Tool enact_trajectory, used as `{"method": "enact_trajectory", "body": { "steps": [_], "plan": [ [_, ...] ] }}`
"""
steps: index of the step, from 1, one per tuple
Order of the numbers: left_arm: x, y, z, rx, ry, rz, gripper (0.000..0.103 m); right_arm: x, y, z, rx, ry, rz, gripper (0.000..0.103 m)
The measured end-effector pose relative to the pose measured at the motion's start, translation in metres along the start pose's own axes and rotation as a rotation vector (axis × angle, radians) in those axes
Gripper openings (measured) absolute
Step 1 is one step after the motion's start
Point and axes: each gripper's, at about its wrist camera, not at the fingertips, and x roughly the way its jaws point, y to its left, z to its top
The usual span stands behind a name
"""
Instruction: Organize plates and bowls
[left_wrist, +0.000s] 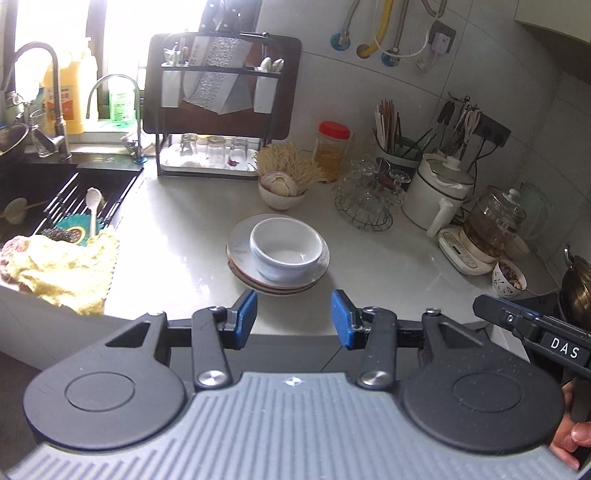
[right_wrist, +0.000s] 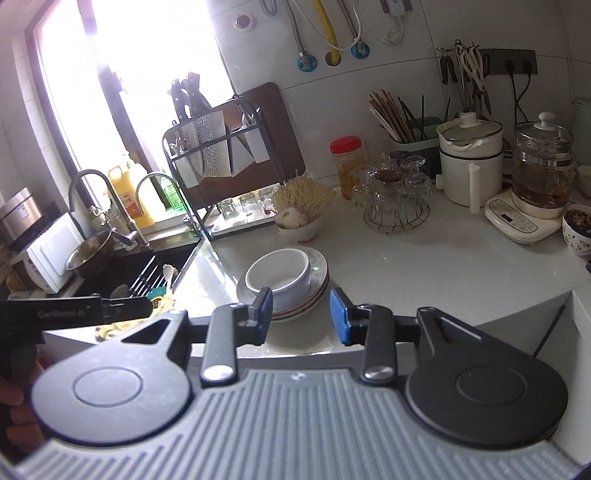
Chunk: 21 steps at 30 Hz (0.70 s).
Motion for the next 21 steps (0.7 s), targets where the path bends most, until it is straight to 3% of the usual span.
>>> {"method": "enact_trajectory", "body": {
  "steps": [7,21],
  "plan": [
    [-0.022,0.004,-0.019,-0.029,-0.015,0.017,0.050,-0.016,0.005,-0.011,-0.013,0.003,0.008,0.038],
    [-0.048,-0.009,-0.039,0.030,-0.039,0.037,0.050,-0.030,0.014,-0.025,-0.046,0.003,-0.020,0.038]
  ]
}}
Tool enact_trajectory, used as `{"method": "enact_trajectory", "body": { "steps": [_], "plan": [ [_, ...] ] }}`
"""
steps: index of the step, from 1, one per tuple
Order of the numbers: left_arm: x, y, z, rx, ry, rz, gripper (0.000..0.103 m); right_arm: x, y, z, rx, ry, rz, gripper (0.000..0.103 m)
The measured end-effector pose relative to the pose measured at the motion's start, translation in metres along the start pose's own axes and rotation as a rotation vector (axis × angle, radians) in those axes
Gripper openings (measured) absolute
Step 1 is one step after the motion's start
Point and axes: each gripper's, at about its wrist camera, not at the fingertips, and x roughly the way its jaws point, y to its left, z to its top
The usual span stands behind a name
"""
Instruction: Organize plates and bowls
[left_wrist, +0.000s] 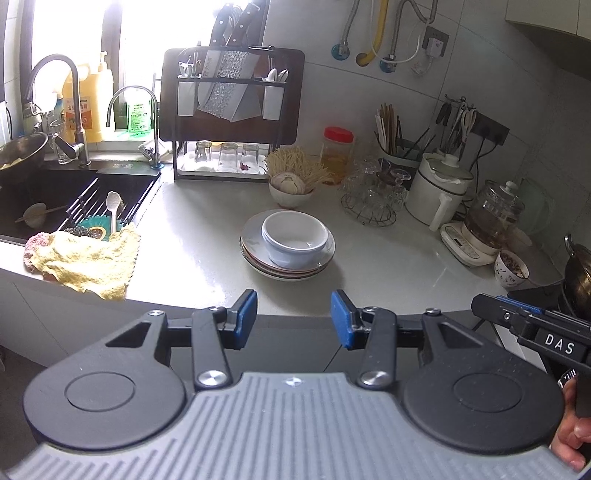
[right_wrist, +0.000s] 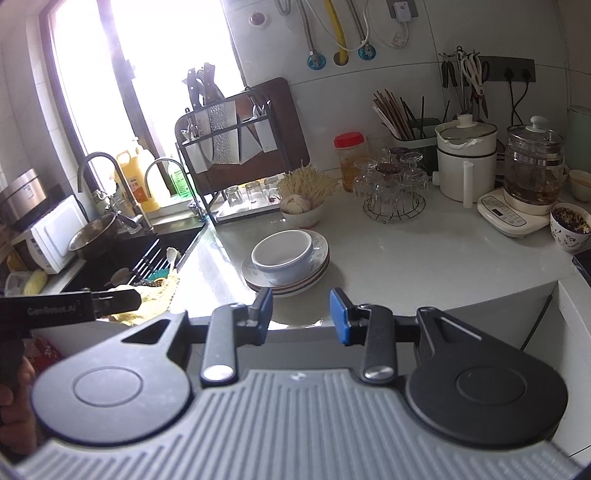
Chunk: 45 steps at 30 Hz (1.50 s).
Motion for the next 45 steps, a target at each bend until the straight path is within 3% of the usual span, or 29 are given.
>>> {"method": "enact_trajectory", "body": {
  "steps": [6,8,12,16,23,27,35,45],
  "plan": [
    [-0.004,-0.001,-0.002,-0.003,-0.008,0.001,0.050,-0.002,0.002,0.001,-0.008,-0.008,-0.010,0.038],
    [-0.003,0.000,-0.001,-0.005,-0.008,0.006,0.059,-0.002,0.001,0.001,-0.011,-0.006,-0.019,0.038],
    [-0.002,0.000,-0.001,-0.002,-0.005,0.005,0.064,0.000,0.000,0.000,-0.017,0.002,-0.039,0.043],
    [-0.002,0.001,0.000,-0.018,0.000,-0.008,0.072,0.001,-0.002,0.002,-0.016,-0.003,-0.067,0.080],
    [-0.004,-0.002,0.007,-0.003,-0.011,0.004,0.085,0.009,0.000,0.003,-0.042,0.022,-0.066,0.084],
    [-0.002,-0.003,0.007,0.008,-0.005,0.016,0.090,0.009,0.001,0.004,-0.054,0.012,-0.063,0.103],
    [-0.003,-0.002,0.006,0.035,-0.010,0.080,0.098,0.011,0.003,0.009,-0.056,0.005,-0.047,0.103],
    [-0.001,-0.006,0.003,0.040,0.012,0.111,0.099,0.007,0.001,0.009,-0.065,-0.003,-0.037,0.103]
  ]
}}
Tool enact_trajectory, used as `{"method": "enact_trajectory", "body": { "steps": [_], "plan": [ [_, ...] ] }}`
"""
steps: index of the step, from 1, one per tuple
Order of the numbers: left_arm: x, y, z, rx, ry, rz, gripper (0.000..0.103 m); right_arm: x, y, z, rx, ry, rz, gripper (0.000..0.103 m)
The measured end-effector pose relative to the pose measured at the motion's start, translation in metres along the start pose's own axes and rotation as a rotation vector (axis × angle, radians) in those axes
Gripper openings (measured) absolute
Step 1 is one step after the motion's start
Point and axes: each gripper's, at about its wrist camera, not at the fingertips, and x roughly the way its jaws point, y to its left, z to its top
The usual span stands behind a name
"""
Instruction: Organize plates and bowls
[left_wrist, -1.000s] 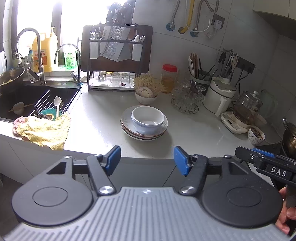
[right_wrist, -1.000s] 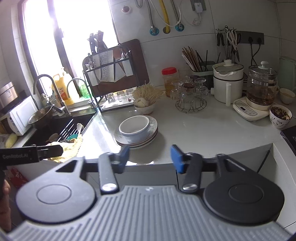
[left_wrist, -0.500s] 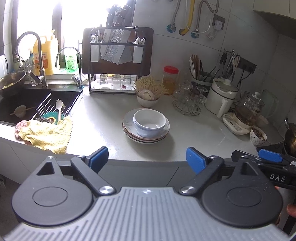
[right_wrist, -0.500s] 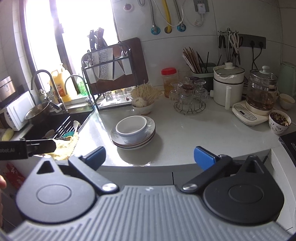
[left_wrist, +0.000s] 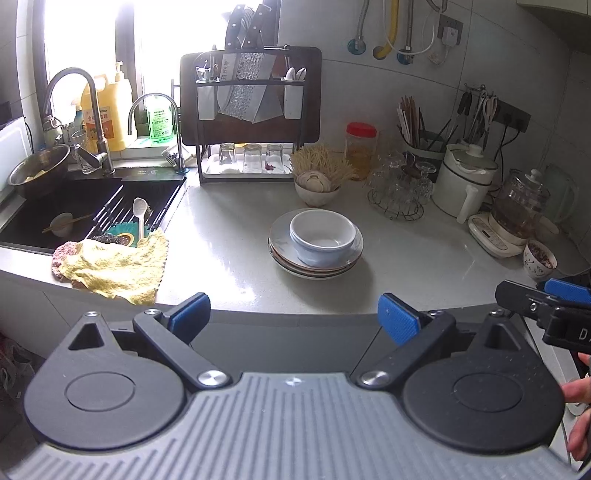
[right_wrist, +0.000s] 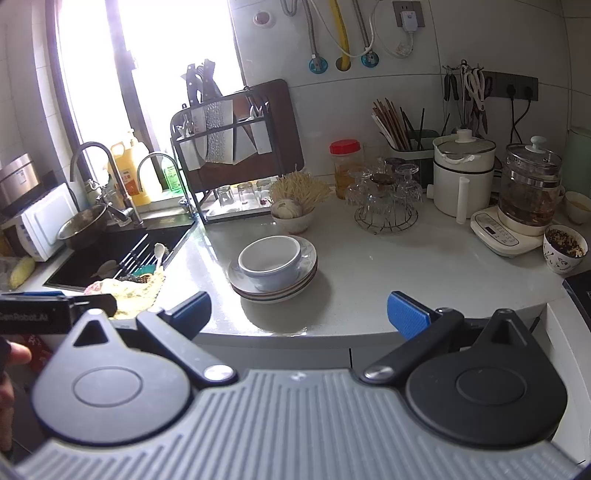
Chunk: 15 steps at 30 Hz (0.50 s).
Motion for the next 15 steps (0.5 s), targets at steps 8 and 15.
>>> {"method": "enact_trajectory", "body": {
  "steps": [8,15],
  "plan": [
    [0.0022,-0.0089,-0.0008,0.012,0.009,-0.021,0.099,-0.0025,-0.0042,0.0000,-0.008,0.009,-0.002,0.103],
    [0.0046,-0.0108,-0.0014,0.009,0.026,-0.017,0.099,-0.0048,-0.0061,0.0019,-0.003,0.006,-0.005,0.103]
  ]
}}
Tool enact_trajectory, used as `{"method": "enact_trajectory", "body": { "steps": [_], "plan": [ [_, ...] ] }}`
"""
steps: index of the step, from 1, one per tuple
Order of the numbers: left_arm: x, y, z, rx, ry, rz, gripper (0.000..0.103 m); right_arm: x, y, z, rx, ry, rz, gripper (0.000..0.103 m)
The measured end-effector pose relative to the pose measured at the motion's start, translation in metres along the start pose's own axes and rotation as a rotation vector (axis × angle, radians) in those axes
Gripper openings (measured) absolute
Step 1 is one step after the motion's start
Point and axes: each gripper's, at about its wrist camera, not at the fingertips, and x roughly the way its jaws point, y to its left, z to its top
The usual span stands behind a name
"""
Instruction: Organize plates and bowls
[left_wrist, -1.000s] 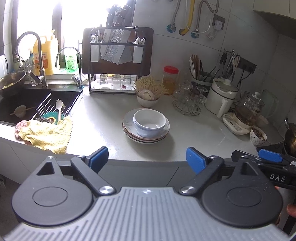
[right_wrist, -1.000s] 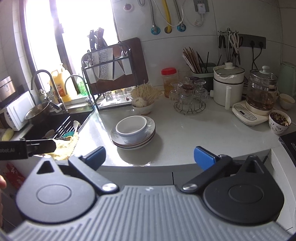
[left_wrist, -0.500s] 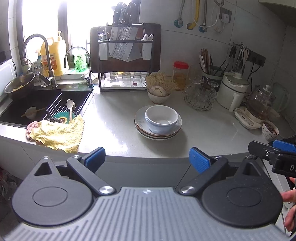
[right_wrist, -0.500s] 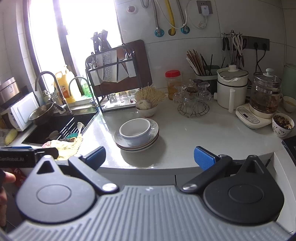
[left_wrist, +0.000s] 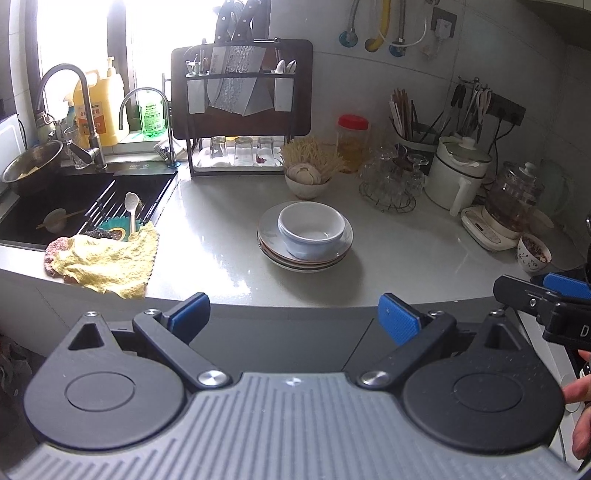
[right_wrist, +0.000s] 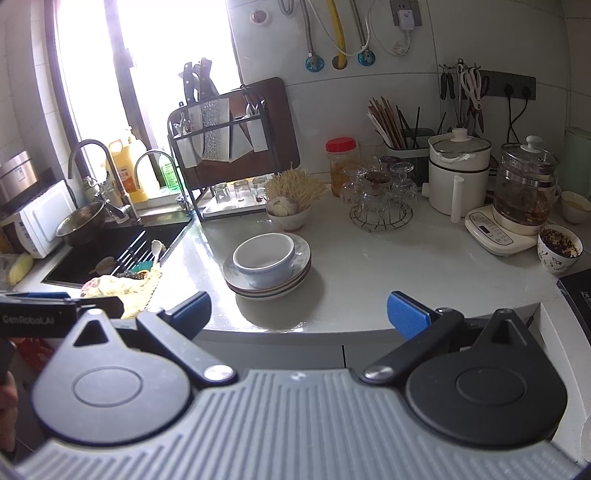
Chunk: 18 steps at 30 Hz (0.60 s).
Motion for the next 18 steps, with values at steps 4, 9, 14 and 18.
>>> {"method": "enact_trajectory", "body": {
  "steps": [4,9,14,18],
  "plan": [
    [-0.003,0.000,-0.001,0.011,-0.004,0.004,0.100,-0.002,0.003,0.000,-0.010,-0.002,0.005,0.103],
    [-0.009,0.003,-0.002,0.004,-0.016,0.009,0.100,-0.003,0.004,-0.001,-0.011,-0.002,0.017,0.103],
    [-0.016,0.004,-0.003,0.001,-0.028,0.011,0.100,-0.007,0.008,-0.001,-0.016,-0.008,0.018,0.103],
    [-0.019,0.004,-0.004,-0.005,-0.034,0.006,0.100,-0.009,0.009,-0.003,-0.014,-0.004,0.018,0.103]
  ]
}}
